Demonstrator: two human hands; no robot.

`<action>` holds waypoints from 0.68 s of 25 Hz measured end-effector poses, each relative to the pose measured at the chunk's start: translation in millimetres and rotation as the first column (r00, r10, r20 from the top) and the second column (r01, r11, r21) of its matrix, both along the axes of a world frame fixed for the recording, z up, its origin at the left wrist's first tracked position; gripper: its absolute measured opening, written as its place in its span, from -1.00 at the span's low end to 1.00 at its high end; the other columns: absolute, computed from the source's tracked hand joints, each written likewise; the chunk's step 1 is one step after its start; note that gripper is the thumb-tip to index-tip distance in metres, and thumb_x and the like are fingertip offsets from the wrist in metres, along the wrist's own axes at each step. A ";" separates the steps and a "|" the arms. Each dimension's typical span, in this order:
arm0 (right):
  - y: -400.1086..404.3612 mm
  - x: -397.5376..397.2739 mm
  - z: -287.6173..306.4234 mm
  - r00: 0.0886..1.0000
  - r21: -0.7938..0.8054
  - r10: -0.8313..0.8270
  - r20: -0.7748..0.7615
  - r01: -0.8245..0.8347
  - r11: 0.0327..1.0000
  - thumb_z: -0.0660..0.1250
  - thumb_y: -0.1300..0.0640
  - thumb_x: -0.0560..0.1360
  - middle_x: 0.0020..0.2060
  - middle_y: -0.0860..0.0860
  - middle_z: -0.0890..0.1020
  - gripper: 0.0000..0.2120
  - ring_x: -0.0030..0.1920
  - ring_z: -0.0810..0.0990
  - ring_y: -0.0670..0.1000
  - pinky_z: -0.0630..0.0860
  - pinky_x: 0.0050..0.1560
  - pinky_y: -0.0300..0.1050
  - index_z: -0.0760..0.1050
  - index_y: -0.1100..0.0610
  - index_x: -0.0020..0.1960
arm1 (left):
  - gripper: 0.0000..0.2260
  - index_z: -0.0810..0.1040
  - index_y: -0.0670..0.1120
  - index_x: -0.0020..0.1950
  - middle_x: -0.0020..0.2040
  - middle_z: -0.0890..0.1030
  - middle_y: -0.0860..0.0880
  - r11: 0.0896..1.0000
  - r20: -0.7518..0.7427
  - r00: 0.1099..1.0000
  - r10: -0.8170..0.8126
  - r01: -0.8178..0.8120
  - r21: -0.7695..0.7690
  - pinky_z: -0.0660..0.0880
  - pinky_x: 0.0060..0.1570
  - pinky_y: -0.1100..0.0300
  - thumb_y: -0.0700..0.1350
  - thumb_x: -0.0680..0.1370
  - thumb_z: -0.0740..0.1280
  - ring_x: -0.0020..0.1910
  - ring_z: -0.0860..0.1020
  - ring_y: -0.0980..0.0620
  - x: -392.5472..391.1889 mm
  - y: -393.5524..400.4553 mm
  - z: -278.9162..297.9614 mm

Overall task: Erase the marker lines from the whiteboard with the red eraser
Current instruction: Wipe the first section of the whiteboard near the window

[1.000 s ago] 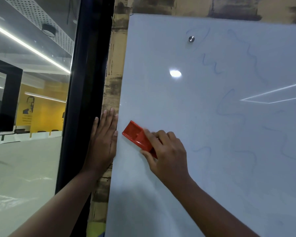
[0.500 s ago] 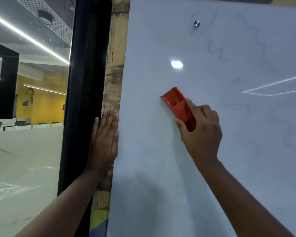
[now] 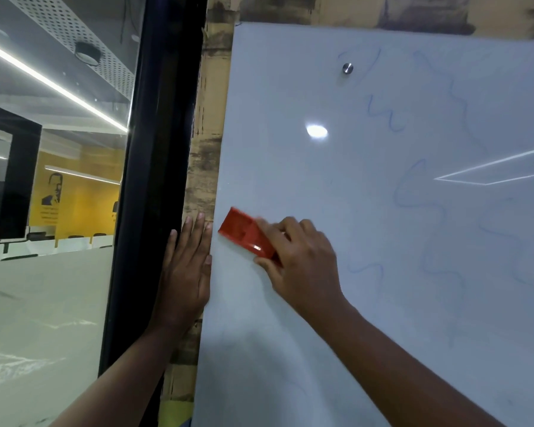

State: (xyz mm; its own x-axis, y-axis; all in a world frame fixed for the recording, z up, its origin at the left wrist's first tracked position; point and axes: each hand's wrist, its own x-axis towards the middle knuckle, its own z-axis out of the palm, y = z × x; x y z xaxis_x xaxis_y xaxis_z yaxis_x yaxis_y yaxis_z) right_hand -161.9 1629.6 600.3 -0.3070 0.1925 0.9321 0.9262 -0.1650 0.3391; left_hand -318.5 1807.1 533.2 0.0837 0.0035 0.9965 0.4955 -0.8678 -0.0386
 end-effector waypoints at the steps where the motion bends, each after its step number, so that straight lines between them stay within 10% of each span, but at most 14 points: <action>1: -4.1 5.2 13.0 0.999 0.033 -0.010 -0.034 0.011 0.999 0.54 -0.13 0.40 0.00 0.02 0.58 -0.37 -0.05 0.54 0.11 0.53 -0.16 0.02 0.52 0.02 0.42 | -0.49 0.16 -0.18 0.71 0.73 0.17 -0.11 1.000 0.000 1.000 0.002 -0.002 0.002 -0.07 0.71 -0.06 -0.19 0.74 0.10 0.73 0.09 -0.11 -0.4 0.5 0.4; 10: -49.4 70.8 57.6 0.868 0.317 0.088 -0.488 0.083 0.945 0.50 -0.14 0.47 0.03 0.03 0.54 -0.39 0.04 0.51 0.09 0.49 -0.09 -0.04 0.47 -0.01 0.46 | -0.51 0.18 -0.19 0.70 0.73 0.17 -0.13 1.000 -0.006 1.000 0.025 -0.024 0.012 -0.05 0.71 -0.08 -0.16 0.76 0.05 0.73 0.11 -0.14 0.3 0.1 0.6; 17: -10.3 15.5 -24.2 0.972 0.075 0.058 -0.227 -0.042 0.996 0.46 -0.09 0.45 0.01 0.04 0.57 -0.41 -0.07 0.50 0.16 0.51 -0.11 0.08 0.51 0.05 0.43 | -0.51 0.17 -0.19 0.71 0.73 0.17 -0.14 0.999 -0.008 0.999 0.034 -0.033 0.010 -0.04 0.71 -0.10 -0.15 0.75 0.06 0.73 0.10 -0.13 0.8 0.3 1.6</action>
